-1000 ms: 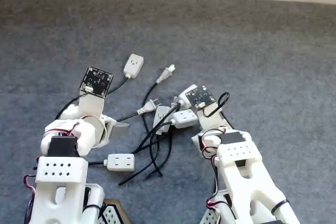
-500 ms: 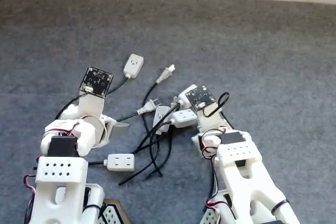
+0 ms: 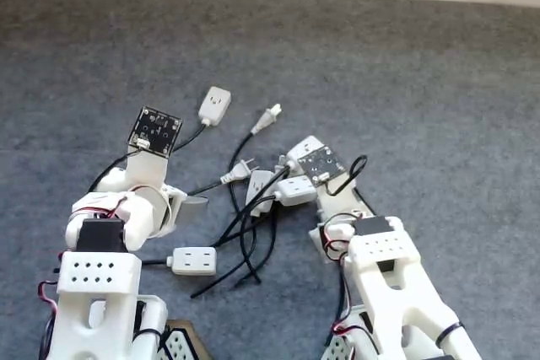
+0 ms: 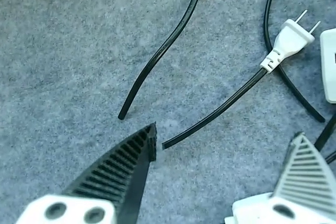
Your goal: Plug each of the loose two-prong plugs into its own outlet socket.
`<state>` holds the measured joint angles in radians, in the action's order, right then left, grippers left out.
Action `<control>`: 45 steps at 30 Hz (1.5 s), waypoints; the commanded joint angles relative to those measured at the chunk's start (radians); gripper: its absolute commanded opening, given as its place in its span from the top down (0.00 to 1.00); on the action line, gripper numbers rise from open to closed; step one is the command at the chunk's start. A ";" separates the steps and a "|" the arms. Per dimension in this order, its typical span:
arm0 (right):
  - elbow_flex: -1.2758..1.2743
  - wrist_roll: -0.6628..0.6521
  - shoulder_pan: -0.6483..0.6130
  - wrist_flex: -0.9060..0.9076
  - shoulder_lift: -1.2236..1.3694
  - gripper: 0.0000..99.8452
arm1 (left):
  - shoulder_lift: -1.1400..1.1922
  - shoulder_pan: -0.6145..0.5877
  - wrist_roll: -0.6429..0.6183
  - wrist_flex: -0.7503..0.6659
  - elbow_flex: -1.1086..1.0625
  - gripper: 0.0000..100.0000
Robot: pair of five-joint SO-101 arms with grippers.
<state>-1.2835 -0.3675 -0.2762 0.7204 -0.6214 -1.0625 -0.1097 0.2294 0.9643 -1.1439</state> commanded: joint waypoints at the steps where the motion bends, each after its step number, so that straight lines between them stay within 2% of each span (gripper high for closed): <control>1: 0.004 0.006 -0.007 0.024 0.007 0.90 | -0.012 0.013 -0.009 -0.011 0.004 0.63; 15: 0.001 0.009 -0.012 -0.025 0.007 0.90 | -0.012 0.013 -0.009 -0.011 0.004 0.63; 19: 0.002 0.008 -0.012 -0.025 0.007 1.00 | -0.012 0.013 -0.009 -0.011 0.004 0.63; 26: 0.056 0.008 -0.007 -0.024 -0.004 1.00 | -0.012 0.007 -0.009 -0.011 0.013 0.63; 29: 0.163 0.009 -0.010 0.094 -0.016 1.00 | -0.010 0.007 -0.006 -0.009 0.038 0.63; 31: 0.269 0.060 -0.013 0.197 -0.059 1.00 | -0.010 0.007 -0.006 0.006 0.071 0.63; 34: 0.387 0.115 -0.025 0.211 -0.193 1.00 | -0.010 0.013 -0.008 0.095 0.165 0.63; 36: 0.410 0.118 -0.101 0.213 -0.294 1.00 | -0.010 0.013 -0.009 0.167 0.252 0.62; 41: 0.320 0.121 -0.400 0.143 -0.464 1.00 | -0.010 0.018 -0.012 0.284 0.429 0.62; 45: 0.254 0.163 -0.516 0.054 -0.487 1.00 | -0.010 0.047 -0.012 0.348 0.509 0.62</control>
<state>-1.0042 -0.2432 -0.6797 0.8585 -1.0633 -1.0641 -0.0990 0.2294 1.2559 -0.7403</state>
